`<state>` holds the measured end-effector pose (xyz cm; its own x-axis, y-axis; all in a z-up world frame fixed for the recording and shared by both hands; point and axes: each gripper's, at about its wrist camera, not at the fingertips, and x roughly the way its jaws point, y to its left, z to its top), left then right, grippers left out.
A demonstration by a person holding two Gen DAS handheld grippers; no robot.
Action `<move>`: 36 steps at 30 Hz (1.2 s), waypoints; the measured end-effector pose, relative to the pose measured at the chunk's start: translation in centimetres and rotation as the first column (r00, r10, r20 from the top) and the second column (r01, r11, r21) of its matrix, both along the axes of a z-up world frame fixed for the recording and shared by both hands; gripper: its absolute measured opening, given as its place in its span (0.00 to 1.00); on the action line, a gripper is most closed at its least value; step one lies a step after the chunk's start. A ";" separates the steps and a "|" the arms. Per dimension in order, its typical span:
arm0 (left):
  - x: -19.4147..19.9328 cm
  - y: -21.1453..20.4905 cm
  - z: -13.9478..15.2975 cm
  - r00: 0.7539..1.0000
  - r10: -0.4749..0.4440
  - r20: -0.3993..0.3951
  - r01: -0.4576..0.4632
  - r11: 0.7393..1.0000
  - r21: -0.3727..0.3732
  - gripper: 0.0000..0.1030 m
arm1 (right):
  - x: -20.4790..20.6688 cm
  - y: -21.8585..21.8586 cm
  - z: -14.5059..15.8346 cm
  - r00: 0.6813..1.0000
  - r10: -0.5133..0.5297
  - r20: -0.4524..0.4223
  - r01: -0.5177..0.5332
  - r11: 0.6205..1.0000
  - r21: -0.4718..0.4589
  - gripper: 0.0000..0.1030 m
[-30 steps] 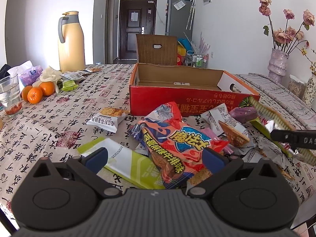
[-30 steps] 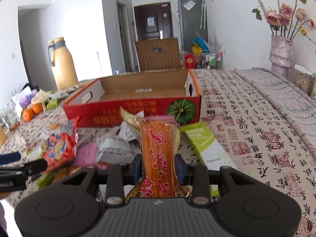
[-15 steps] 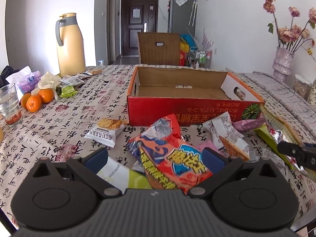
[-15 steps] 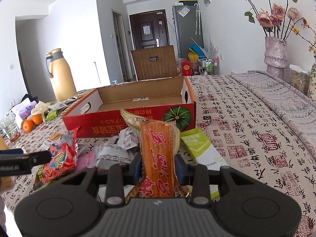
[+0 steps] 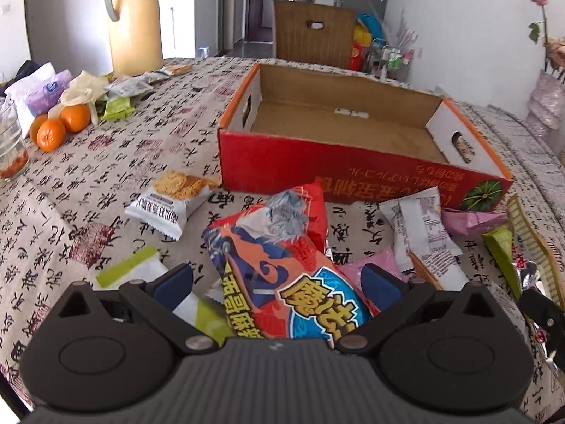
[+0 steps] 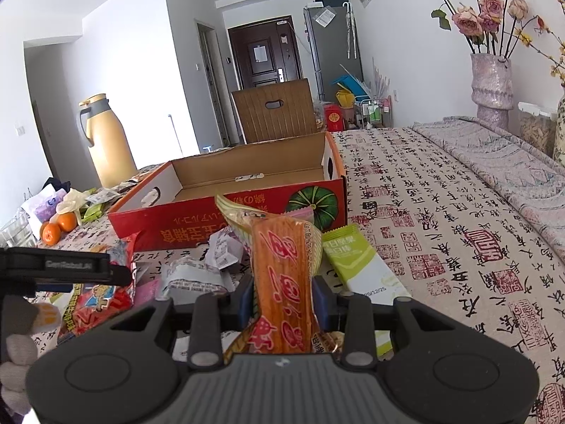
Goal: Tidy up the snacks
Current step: 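Grasp the blue-and-orange chip bag with the left tool while the right tool holds the orange bag, then carry both bags into the red cardboard box and open both tools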
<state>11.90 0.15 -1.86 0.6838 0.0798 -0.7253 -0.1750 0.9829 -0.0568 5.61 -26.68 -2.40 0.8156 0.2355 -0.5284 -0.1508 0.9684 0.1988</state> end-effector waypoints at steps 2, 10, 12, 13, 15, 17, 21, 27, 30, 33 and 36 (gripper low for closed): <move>0.2 0.0 -0.3 1.000 0.010 -0.014 -0.010 1.000 -0.002 1.00 | 0.1 -0.1 -0.1 1.000 0.001 -0.003 -0.001 1.000 0.005 0.33; 0.0 0.0 -0.7 1.000 0.003 -0.022 -0.003 1.000 -0.009 0.72 | 0.0 -0.4 -0.3 1.000 0.002 -0.005 -0.002 1.000 0.018 0.33; -0.2 0.0 -0.6 1.000 0.000 -0.014 0.000 1.000 -0.009 0.69 | 0.0 -0.4 -0.3 1.000 0.003 -0.004 -0.003 1.000 0.018 0.33; -0.2 0.0 -0.6 1.000 -0.001 -0.012 0.001 1.000 -0.008 0.68 | 0.0 -0.4 -0.3 1.000 0.003 -0.004 -0.003 1.000 0.017 0.33; -0.4 0.0 -0.6 1.000 -0.005 -0.005 0.005 1.000 -0.002 0.65 | 0.0 -0.4 -0.3 1.000 0.002 -0.003 -0.002 1.000 0.016 0.33; -0.5 0.0 -0.5 1.000 -0.004 0.001 0.004 1.000 0.002 0.59 | -0.2 -0.3 -0.2 1.000 0.002 -0.002 -0.002 1.000 0.016 0.33; -0.9 0.1 -0.3 1.000 -0.005 0.017 0.005 1.000 0.008 0.59 | -0.5 -0.3 0.1 1.000 0.002 0.007 -0.002 1.000 0.015 0.33; -1.5 0.5 0.4 0.999 0.001 0.053 -0.002 1.000 0.014 0.59 | -0.9 -0.1 0.5 1.000 0.001 0.020 -0.002 1.000 0.012 0.33; -1.9 0.7 1.1 0.997 0.001 0.078 -0.003 1.000 0.018 0.59 | -1.1 0.0 0.9 1.000 0.003 0.029 -0.003 1.000 0.010 0.33; -2.1 0.8 1.9 0.995 -0.003 0.103 0.001 1.000 0.024 0.59 | -1.2 0.2 1.3 0.999 0.003 0.038 -0.004 1.000 0.009 0.33; -2.1 0.8 2.9 0.991 -0.010 0.133 0.006 0.999 0.031 0.59 | -1.1 0.2 1.8 0.999 0.005 0.049 -0.005 1.000 0.008 0.33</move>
